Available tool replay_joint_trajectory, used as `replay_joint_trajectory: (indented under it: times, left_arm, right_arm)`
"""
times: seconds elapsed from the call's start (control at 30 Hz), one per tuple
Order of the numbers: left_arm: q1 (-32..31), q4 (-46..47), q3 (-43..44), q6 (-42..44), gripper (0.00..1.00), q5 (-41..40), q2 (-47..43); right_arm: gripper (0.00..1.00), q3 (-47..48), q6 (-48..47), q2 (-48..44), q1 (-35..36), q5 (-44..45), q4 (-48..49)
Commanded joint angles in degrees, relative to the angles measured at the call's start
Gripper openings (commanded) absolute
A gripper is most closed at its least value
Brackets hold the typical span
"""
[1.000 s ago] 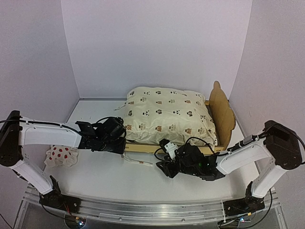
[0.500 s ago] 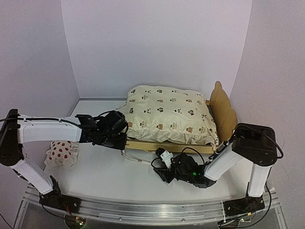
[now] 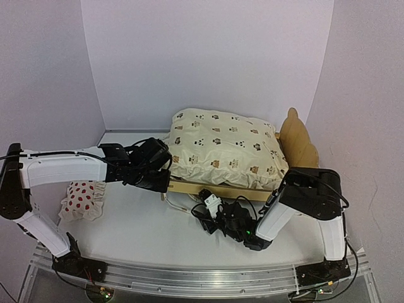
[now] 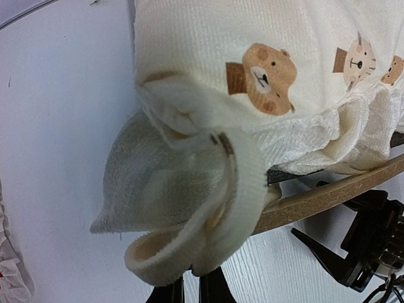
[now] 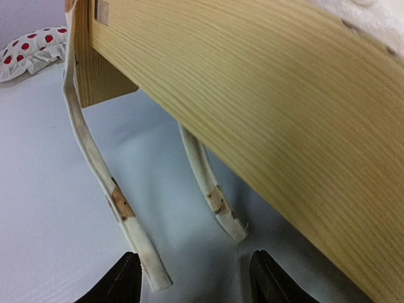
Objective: Set up the pet bed
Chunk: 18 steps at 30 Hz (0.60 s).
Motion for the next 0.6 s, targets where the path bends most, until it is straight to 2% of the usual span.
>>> replay_joint_trajectory:
  times: [0.0, 0.57]
  left_arm:
    - [-0.97, 4.76, 5.52, 2.64, 0.00, 0.19, -1.18]
    - [-1.19, 4.49, 6.24, 2.92, 0.00, 1.61, -1.78]
  right_arm:
    - [0.59, 3.95, -2.22, 2.14, 0.28, 2.11, 5.19]
    - [0.52, 15.73, -9.05, 10.10, 1.50, 10.65, 5.28]
